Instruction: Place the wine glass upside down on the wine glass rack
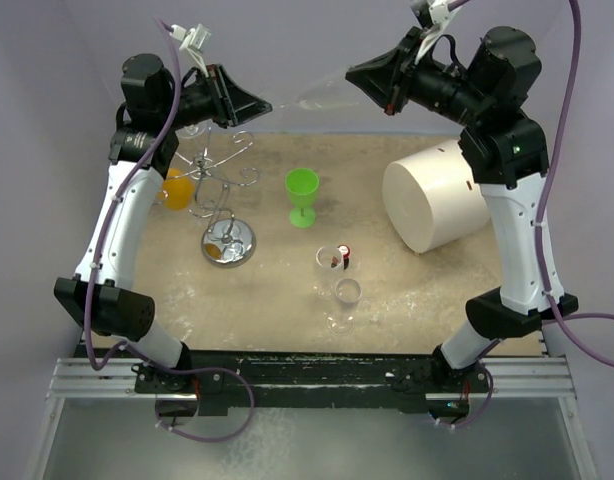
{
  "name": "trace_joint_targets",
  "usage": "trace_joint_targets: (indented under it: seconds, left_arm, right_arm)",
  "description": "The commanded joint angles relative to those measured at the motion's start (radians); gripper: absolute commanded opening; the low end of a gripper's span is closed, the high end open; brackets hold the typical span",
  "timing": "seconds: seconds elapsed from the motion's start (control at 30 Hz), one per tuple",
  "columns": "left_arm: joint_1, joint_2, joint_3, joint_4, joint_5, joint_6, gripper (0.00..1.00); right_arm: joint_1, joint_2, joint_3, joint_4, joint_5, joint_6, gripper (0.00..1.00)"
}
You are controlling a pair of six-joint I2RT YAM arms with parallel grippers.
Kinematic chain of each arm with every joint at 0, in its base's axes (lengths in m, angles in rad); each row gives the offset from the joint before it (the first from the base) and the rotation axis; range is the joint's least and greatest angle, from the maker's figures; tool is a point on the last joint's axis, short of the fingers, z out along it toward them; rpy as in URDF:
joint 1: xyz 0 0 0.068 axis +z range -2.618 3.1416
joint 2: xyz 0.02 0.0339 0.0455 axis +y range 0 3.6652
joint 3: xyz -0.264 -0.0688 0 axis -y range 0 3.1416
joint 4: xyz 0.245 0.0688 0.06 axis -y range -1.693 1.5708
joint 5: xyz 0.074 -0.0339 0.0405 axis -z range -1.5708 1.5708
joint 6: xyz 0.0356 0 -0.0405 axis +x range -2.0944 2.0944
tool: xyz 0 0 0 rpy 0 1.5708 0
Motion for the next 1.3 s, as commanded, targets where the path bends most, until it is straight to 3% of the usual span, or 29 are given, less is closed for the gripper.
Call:
trace_joint_targets:
  seconds: [0.0, 0.1, 0.27, 0.53, 0.67, 0.77, 1.0, 1.27]
  left_arm:
    - [-0.004, -0.050, -0.021, 0.037, 0.002, -0.003, 0.25]
    - [-0.004, -0.058, -0.031, 0.036, -0.002, -0.010, 0.31]
    - [-0.004, -0.075, -0.052, 0.037, -0.007, -0.013, 0.31]
    - [-0.004, -0.097, -0.085, 0.052, -0.009, -0.025, 0.13]
    - [-0.003, -0.101, -0.096, 0.069, -0.005, -0.043, 0.00]
    - [0.000, -0.108, -0.096, 0.076, -0.005, -0.046, 0.00]
    - [0.049, -0.105, -0.111, 0.120, 0.029, -0.130, 0.00]
    - [0.133, -0.129, -0.083, 0.084, 0.014, -0.115, 0.00]
  right_arm:
    - [0.000, -0.030, -0.005, 0.068, 0.015, 0.001, 0.00]
    - [0.000, -0.032, -0.014, 0.072, 0.021, -0.003, 0.00]
    - [0.000, -0.043, -0.037, 0.080, 0.032, -0.008, 0.00]
    - [0.000, -0.065, -0.077, 0.095, 0.040, 0.001, 0.00]
    - [0.000, -0.071, -0.076, 0.105, 0.031, 0.007, 0.00]
    - [0.000, -0.076, -0.080, 0.103, 0.002, 0.000, 0.00]
    - [-0.001, -0.094, -0.093, 0.074, -0.008, -0.048, 0.32]
    - [0.000, -0.130, -0.096, 0.030, 0.026, -0.103, 0.56]
